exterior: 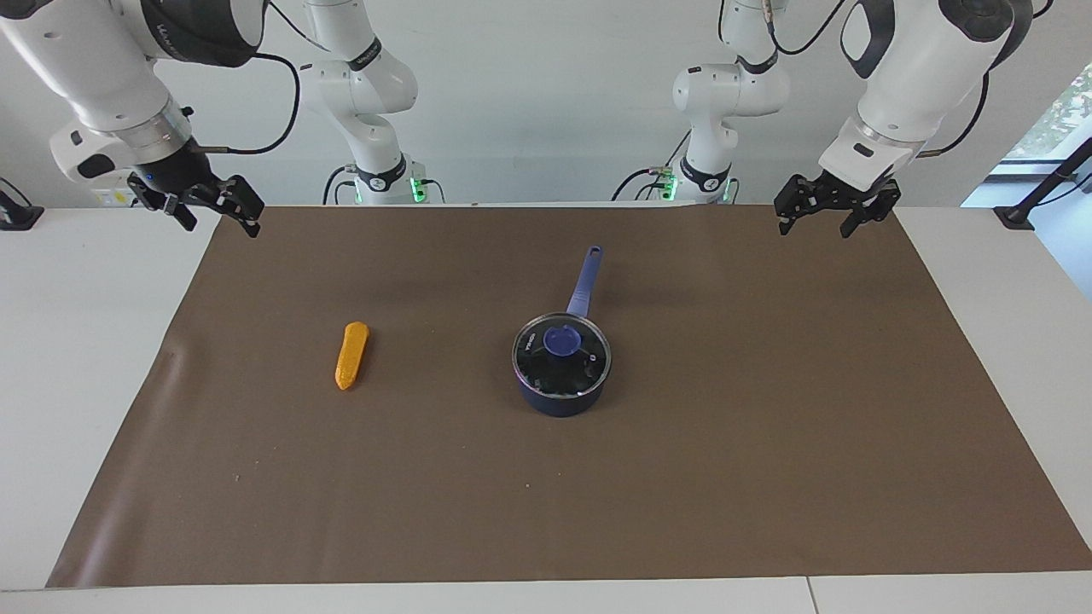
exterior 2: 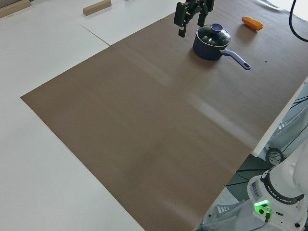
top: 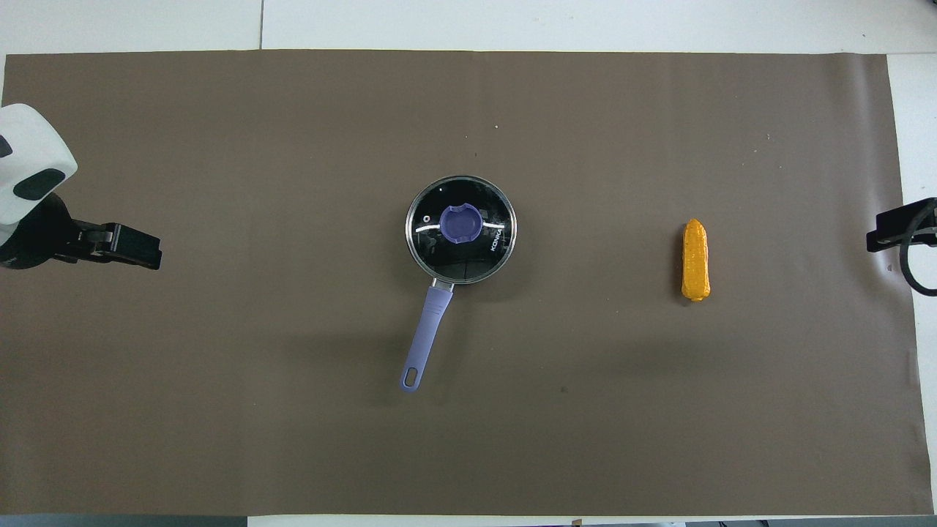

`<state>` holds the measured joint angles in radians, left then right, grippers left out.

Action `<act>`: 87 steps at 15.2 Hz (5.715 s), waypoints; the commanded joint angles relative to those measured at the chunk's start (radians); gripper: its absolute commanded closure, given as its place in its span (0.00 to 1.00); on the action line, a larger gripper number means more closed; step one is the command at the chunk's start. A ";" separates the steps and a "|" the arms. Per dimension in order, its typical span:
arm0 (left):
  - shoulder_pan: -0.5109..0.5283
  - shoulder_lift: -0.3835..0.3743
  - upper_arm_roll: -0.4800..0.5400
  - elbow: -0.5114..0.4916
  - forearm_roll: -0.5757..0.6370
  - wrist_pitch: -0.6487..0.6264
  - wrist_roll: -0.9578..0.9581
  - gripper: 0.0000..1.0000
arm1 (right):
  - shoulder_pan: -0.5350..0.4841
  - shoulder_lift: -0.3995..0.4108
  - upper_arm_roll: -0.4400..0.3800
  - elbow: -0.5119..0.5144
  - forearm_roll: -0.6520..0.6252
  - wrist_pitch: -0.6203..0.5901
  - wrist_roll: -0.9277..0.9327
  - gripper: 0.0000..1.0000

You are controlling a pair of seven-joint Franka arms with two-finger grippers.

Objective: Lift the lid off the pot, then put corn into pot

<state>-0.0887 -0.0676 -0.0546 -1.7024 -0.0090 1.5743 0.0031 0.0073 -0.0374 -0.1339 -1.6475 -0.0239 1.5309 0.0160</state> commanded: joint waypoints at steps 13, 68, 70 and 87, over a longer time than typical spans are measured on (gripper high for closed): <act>-0.439 0.472 -0.019 0.397 -0.088 0.144 -0.520 0.00 | 0.114 0.111 0.020 -0.438 0.065 0.621 0.087 0.00; -0.461 0.476 -0.008 0.395 -0.043 0.158 -0.721 1.00 | 0.256 0.338 0.039 -0.031 0.099 0.361 0.208 1.00; -0.406 0.448 -0.010 0.395 -0.049 0.110 -0.662 1.00 | 0.299 0.367 0.040 0.044 0.125 0.336 0.261 1.00; 0.152 0.247 0.007 -0.263 -0.028 0.573 0.201 1.00 | 0.651 0.577 0.050 0.187 0.116 0.541 0.634 0.96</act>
<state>0.0615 0.2261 -0.0442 -1.9061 -0.0525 2.1077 0.1938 0.6540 0.5420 -0.0859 -1.4389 0.0973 2.0406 0.6461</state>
